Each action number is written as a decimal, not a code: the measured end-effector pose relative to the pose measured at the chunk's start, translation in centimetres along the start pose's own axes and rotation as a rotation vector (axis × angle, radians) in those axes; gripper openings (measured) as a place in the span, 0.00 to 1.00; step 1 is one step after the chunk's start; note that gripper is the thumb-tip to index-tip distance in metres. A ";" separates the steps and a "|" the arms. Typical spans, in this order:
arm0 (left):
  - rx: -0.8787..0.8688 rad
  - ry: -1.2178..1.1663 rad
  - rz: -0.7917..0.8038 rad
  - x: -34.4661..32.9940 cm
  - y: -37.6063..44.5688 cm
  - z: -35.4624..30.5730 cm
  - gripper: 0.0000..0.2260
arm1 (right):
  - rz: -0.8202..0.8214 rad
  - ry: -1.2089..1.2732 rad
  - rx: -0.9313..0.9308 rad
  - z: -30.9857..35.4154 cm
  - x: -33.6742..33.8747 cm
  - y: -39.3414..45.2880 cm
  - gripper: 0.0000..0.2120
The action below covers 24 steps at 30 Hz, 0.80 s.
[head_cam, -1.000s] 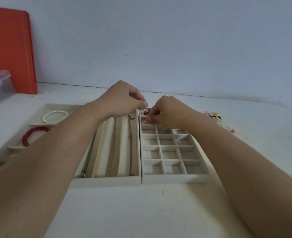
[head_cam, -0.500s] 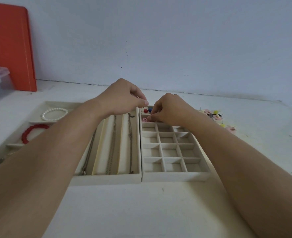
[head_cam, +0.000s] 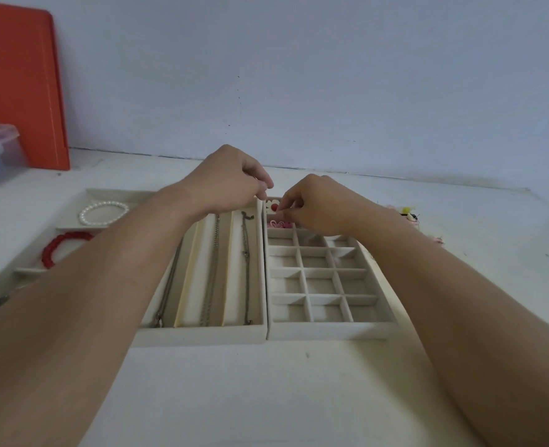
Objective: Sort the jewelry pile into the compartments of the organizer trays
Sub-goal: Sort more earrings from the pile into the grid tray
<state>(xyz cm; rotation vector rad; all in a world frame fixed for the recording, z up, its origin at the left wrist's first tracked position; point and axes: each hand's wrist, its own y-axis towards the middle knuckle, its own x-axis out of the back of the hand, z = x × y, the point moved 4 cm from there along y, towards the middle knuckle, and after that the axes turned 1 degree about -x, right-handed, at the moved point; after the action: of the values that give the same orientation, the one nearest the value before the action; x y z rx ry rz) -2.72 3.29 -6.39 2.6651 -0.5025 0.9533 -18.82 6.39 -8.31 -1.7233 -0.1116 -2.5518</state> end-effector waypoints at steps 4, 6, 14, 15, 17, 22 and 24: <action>0.011 0.008 -0.006 0.2 0.1 0.1 0.10 | 0.002 0.000 -0.002 0.0 0.1 0.0 0.08; 0.008 0.006 -0.010 0.1 0.2 0.1 0.10 | -0.020 0.010 -0.001 -0.1 0.3 0.0 0.07; 0.004 -0.011 -0.035 0.2 0.3 0.3 0.09 | -0.052 0.038 -0.023 -0.2 1.4 -0.1 0.07; 0.002 -0.009 -0.041 0.1 0.3 0.3 0.09 | -0.071 0.044 -0.022 -0.2 2.0 -0.3 0.07; 0.003 -0.003 -0.059 0.0 0.4 0.4 0.08 | -0.118 0.068 -0.007 -0.2 3.1 -0.6 0.06; -0.024 0.021 -0.113 -0.8 0.1 0.2 0.06 | -0.321 0.201 0.017 -0.8 6.7 -2.3 0.05; -0.049 0.039 -0.144 -0.9 -0.3 -0.4 0.05 | -0.376 0.232 0.018 -1.7 7.5 -3.4 0.05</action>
<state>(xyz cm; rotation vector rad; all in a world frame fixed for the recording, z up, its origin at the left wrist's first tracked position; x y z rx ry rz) -3.49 3.96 -6.71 2.5937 -0.3159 0.9357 -23.47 9.55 -2.07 -1.5052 -0.4870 -2.9797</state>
